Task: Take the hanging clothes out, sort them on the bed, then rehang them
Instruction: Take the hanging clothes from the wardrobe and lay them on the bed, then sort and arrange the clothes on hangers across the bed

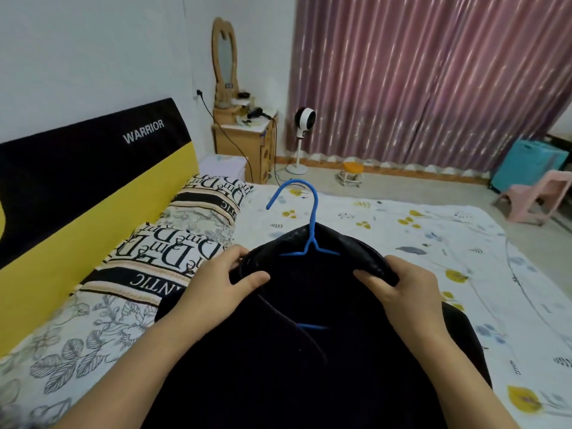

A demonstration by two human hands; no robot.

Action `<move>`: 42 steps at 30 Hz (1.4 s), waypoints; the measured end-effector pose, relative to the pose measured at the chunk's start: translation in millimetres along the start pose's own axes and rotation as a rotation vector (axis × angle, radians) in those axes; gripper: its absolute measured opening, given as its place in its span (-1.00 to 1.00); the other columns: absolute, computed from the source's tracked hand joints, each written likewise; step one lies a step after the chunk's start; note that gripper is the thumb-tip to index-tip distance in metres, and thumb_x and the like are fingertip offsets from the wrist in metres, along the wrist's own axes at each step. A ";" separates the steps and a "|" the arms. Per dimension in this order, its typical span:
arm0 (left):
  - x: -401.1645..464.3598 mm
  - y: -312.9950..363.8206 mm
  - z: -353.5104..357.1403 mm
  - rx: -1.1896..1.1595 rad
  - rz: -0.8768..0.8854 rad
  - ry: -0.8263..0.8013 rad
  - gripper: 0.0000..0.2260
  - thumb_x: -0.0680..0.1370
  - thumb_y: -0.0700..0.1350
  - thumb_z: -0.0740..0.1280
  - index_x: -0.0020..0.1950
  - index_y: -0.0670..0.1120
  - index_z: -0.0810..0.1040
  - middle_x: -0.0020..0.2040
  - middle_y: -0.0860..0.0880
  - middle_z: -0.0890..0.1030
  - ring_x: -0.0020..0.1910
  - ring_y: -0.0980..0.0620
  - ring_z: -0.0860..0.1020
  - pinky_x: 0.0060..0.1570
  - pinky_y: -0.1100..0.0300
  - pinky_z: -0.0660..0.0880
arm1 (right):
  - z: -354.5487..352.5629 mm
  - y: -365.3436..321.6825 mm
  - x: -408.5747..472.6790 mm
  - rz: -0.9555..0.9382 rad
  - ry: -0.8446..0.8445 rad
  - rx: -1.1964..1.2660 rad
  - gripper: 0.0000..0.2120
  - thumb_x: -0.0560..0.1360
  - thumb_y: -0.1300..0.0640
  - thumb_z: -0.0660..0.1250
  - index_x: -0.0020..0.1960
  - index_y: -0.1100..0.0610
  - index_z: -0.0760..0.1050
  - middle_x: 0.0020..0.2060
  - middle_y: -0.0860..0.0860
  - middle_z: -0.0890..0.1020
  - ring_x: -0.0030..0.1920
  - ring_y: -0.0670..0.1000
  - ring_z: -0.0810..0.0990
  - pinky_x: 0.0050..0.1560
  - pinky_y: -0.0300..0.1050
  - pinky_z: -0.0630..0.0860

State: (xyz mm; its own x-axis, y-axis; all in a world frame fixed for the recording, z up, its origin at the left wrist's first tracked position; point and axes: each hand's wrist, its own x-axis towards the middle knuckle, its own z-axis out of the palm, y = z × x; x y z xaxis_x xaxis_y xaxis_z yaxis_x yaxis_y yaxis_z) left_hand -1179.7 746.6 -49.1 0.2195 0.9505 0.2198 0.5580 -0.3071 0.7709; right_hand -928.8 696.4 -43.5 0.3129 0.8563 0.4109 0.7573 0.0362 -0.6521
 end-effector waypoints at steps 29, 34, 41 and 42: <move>5.2 -70.7 -210.9 0.598 -0.115 0.820 -0.83 0.51 -0.11 0.33 -0.15 -0.19 0.64 -0.34 -0.13 0.59 -0.29 -0.06 0.46 -0.17 0.18 0.27 | 162.1 -123.6 119.0 -0.223 -0.330 0.223 -0.56 0.47 -0.05 0.34 -0.43 0.23 0.36 -0.55 0.06 0.37 -0.46 0.07 0.36 -0.40 -0.07 0.20; 39.4 -113.5 -249.9 0.628 -0.143 0.839 -0.79 0.53 -0.08 0.31 -0.10 -0.20 0.64 -0.32 -0.11 0.55 -0.25 -0.06 0.44 -0.18 0.16 0.24 | 215.7 -161.8 141.7 -0.190 -0.327 0.227 -0.58 0.47 -0.07 0.35 -0.39 0.21 0.40 -0.54 0.05 0.39 -0.46 0.05 0.37 -0.43 -0.09 0.19; 130.7 -208.6 -302.7 0.516 -0.170 0.789 -0.82 0.51 -0.07 0.33 -0.15 -0.16 0.62 -0.34 -0.06 0.53 -0.21 -0.07 0.47 -0.15 0.16 0.27 | 324.9 -200.1 192.0 -0.093 -0.231 0.151 -0.58 0.46 -0.11 0.35 -0.35 0.21 0.41 -0.50 0.05 0.43 -0.37 0.12 0.46 -0.34 -0.08 0.27; 146.3 -224.8 -309.5 0.486 -0.182 0.779 -0.82 0.51 -0.06 0.33 -0.16 -0.15 0.61 -0.31 -0.07 0.56 -0.20 -0.05 0.48 -0.15 0.15 0.29 | 343.4 -205.8 201.0 -0.070 -0.215 0.109 -0.58 0.46 -0.13 0.33 -0.34 0.20 0.40 -0.49 0.04 0.44 -0.32 0.14 0.48 -0.27 -0.05 0.31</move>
State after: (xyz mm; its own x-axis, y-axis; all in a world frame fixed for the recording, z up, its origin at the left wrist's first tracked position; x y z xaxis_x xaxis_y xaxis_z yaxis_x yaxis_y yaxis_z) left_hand -1520.7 969.1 -5.2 -0.4041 0.6952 0.5944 0.8431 0.0311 0.5368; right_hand -1218.6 1038.0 -45.5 0.1237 0.9393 0.3201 0.7031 0.1447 -0.6962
